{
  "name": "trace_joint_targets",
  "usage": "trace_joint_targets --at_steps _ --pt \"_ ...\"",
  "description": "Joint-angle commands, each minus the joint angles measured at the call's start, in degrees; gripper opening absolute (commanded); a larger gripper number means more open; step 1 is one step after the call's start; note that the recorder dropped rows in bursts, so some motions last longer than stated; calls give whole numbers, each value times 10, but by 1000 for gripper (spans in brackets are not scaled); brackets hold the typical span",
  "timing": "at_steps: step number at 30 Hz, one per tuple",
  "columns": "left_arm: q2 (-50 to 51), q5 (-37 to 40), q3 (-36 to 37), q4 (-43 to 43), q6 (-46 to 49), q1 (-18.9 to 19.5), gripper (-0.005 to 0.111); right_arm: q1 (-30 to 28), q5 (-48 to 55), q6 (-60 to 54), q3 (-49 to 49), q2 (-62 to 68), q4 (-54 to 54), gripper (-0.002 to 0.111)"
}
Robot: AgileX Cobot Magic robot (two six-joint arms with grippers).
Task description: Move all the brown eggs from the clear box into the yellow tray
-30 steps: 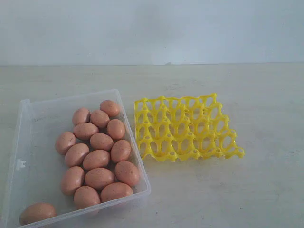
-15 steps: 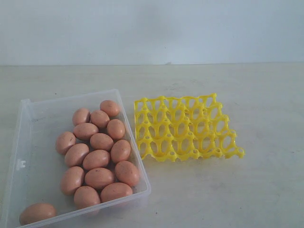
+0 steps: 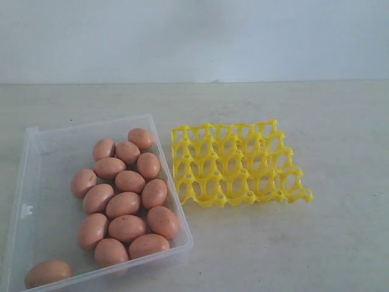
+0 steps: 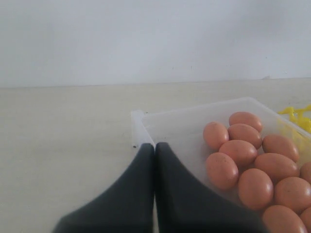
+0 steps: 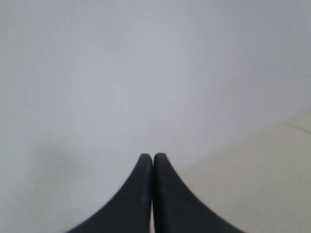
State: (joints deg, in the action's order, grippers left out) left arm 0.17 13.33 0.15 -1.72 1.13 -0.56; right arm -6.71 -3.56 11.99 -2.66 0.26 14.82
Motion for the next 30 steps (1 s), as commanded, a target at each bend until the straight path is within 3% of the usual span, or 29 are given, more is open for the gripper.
trace_joint_targets --at_steps 1,5,13,18,21,30 --pt "-2 -1 -1 -3 0 -3 -4 -1 -70 31 -78 -3 4 0" --pt "-2 -1 -1 -3 0 -3 -4 -1 -25 30 -164 -3 -53 0" --pt "-2 -1 -1 -3 0 -3 -4 -1 189 30 -312 -3 -43 0" --pt "-2 -1 -1 -3 0 -3 -4 -1 178 43 -329 -3 -30 0" --pt "-2 -1 -1 -3 0 -3 -4 -1 191 91 -329 -3 42 0" --pt "-2 -1 -1 -3 0 -3 -4 -1 152 53 -330 -3 18 0"
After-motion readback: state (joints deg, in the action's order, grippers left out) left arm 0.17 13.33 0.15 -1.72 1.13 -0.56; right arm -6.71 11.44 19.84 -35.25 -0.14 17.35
